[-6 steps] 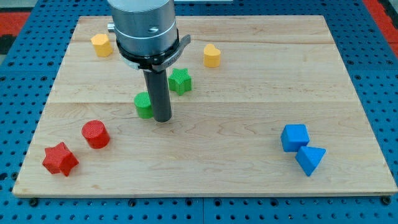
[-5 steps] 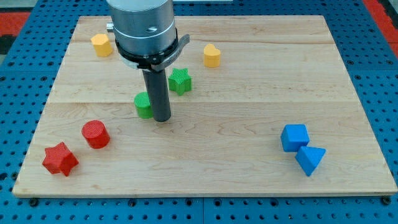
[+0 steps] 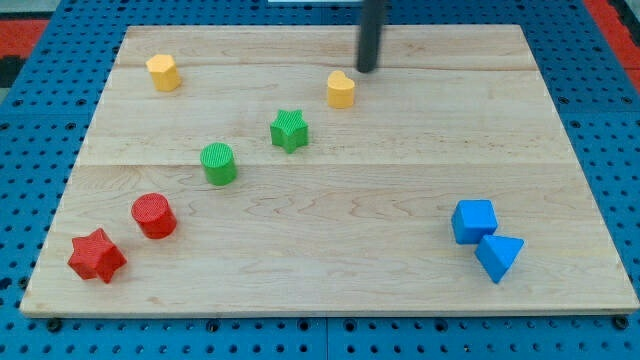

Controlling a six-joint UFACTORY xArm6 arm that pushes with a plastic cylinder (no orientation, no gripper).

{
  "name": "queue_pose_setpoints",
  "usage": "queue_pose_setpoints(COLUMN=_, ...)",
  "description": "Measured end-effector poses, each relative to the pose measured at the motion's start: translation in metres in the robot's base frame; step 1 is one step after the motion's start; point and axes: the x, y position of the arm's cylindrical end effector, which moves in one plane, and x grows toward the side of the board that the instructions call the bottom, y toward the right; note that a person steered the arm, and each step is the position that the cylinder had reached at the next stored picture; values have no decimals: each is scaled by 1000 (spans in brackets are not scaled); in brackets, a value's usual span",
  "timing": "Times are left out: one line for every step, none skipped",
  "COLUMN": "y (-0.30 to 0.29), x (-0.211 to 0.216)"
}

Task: Slide the yellow hegaxon to the top center

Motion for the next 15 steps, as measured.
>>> queue_pose_setpoints(y=-87, x=-21)
queue_pose_setpoints(y=-135, x=59)
queue_pose_setpoints(y=-197, x=123)
queue_pose_setpoints(y=-307, x=72)
queue_pose_setpoints(y=-243, x=17)
queue_pose_setpoints(y=-137, x=41)
queue_pose_setpoints(y=-234, x=20)
queue_pose_setpoints(y=-217, x=90)
queue_pose_setpoints(y=-149, x=84)
queue_pose_setpoints(y=-79, x=51)
queue_pose_setpoints(y=-104, x=30)
queue_pose_setpoints(y=-114, x=18)
queue_pose_setpoints(y=-79, x=-9)
queue_pose_setpoints(y=-96, x=-22)
queue_pose_setpoints(y=-84, x=-38)
